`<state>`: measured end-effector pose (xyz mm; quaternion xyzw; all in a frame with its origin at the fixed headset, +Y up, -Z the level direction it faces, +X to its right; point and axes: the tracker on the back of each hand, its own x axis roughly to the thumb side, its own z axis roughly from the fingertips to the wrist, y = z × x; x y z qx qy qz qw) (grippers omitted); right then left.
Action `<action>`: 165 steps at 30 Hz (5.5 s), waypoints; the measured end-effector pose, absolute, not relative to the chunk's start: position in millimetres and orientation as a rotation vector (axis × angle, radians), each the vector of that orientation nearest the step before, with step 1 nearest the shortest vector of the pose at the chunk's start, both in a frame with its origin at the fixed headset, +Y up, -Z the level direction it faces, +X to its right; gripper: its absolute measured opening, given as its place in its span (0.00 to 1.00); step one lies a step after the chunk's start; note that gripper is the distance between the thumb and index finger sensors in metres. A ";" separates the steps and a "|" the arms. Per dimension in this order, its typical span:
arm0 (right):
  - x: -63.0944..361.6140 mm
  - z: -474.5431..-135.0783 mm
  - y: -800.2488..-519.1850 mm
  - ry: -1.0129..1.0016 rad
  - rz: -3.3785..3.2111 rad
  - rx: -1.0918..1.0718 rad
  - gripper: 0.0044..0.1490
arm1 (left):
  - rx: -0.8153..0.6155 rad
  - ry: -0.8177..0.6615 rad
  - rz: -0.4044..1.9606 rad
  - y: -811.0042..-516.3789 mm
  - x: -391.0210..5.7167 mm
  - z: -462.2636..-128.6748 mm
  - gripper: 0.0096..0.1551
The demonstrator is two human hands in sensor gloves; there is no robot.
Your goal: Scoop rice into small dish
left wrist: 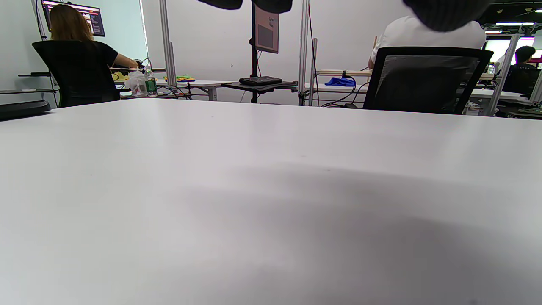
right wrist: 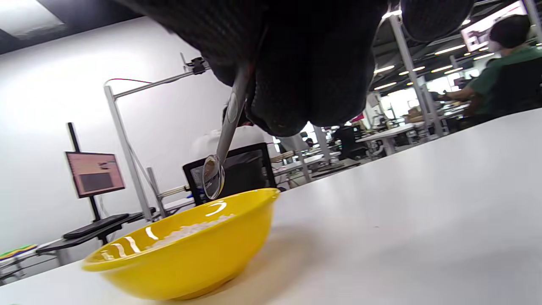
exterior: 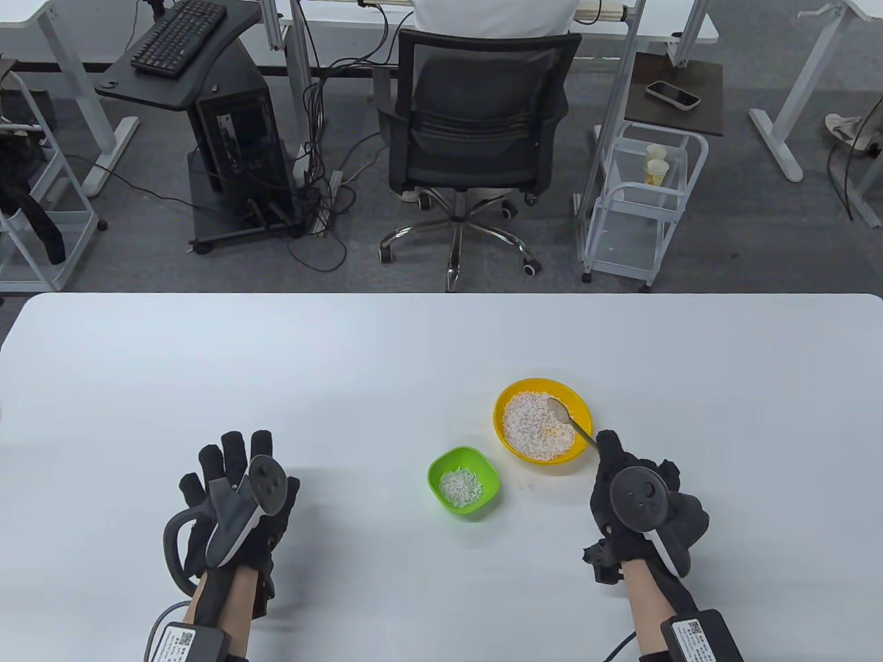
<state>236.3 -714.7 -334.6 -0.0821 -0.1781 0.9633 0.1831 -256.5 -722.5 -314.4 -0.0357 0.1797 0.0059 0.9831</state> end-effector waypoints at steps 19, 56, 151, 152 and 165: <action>218.5 -351.3 -738.6 -0.295 2.664 -0.154 0.28 | -0.075 0.364 0.002 -723.3 -254.8 -314.3 0.45; 266.4 -341.2 -755.2 -0.062 1.810 -0.461 0.28 | -0.099 0.356 0.011 -723.4 -255.3 -315.3 0.45; 209.2 -349.8 -737.2 -0.303 2.701 -0.121 0.28 | -0.128 0.355 -0.023 -727.0 -249.4 -315.0 0.45; 213.7 -350.6 -738.8 -0.267 2.625 -0.144 0.28 | -0.128 0.354 -0.017 -727.1 -249.3 -314.9 0.45; 250.8 -351.6 -760.4 -0.063 2.039 -0.406 0.29 | -0.123 0.344 -0.008 -726.3 -246.8 -314.3 0.45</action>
